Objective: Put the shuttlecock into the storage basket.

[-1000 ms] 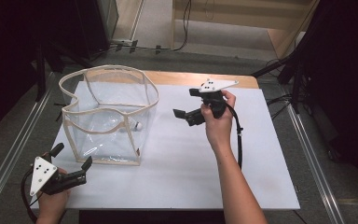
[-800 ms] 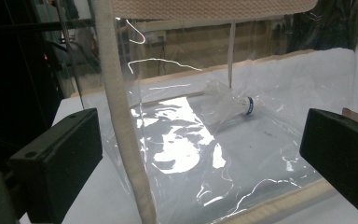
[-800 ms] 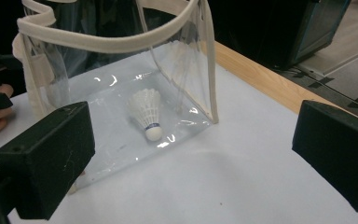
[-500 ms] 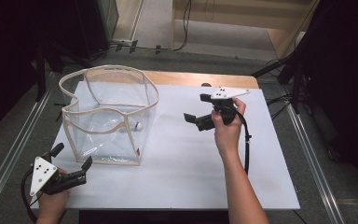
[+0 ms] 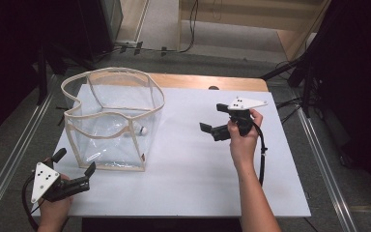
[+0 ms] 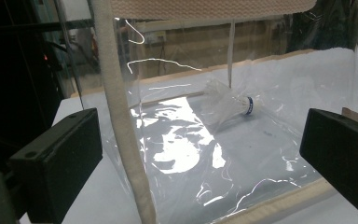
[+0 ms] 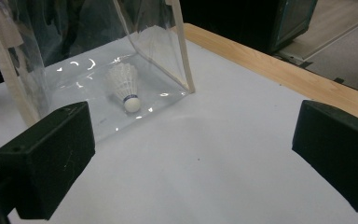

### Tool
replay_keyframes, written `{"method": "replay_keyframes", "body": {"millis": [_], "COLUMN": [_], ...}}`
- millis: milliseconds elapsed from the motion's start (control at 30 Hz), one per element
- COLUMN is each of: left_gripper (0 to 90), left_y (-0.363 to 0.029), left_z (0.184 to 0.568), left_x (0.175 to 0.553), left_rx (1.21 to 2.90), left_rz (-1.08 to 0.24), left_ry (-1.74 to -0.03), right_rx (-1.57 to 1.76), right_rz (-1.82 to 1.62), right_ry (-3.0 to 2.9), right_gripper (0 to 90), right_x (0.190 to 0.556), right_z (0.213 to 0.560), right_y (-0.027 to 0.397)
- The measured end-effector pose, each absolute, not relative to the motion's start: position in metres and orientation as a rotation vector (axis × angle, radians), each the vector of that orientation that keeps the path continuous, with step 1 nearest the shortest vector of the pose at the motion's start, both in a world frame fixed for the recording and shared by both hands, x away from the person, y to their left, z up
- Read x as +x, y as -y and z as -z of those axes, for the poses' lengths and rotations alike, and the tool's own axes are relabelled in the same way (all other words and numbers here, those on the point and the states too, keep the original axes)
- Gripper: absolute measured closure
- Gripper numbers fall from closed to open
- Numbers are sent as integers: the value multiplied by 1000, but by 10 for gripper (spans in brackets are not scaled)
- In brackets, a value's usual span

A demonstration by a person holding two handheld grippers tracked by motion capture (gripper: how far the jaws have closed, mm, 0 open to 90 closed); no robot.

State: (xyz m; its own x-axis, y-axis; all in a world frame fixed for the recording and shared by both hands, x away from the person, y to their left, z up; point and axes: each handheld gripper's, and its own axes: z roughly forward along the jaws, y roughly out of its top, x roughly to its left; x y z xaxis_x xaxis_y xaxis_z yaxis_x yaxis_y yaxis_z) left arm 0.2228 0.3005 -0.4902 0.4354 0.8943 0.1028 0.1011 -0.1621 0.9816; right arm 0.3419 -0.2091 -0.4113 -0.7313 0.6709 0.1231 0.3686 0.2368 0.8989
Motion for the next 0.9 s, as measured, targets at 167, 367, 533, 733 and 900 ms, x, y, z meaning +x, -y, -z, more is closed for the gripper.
{"method": "replay_keyframes", "body": {"millis": [167,367,533,733,900], "left_gripper": [0,0,0,0,0], "left_y": [-301,-301,-301,-300,-300], "left_z": [490,490,490,490,490], "left_x": [223,223,223,223,223], "left_rx": [1584,1586,1586,1586,1586], "left_rz": [-898,-900,-901,-901,-901], "left_ry": [-898,-896,-896,-896,-895], "right_rx": [987,1007,1021,1034,1053], "right_rz": [-1490,-1493,-1497,-1495,-1490], "right_ry": [-2222,-2204,-2192,-2177,-2167], "right_gripper": [0,0,0,0,0], "right_x": [339,334,330,325,322], "right_z": [417,424,429,434,439], "right_y": [215,222,229,235,240]}}
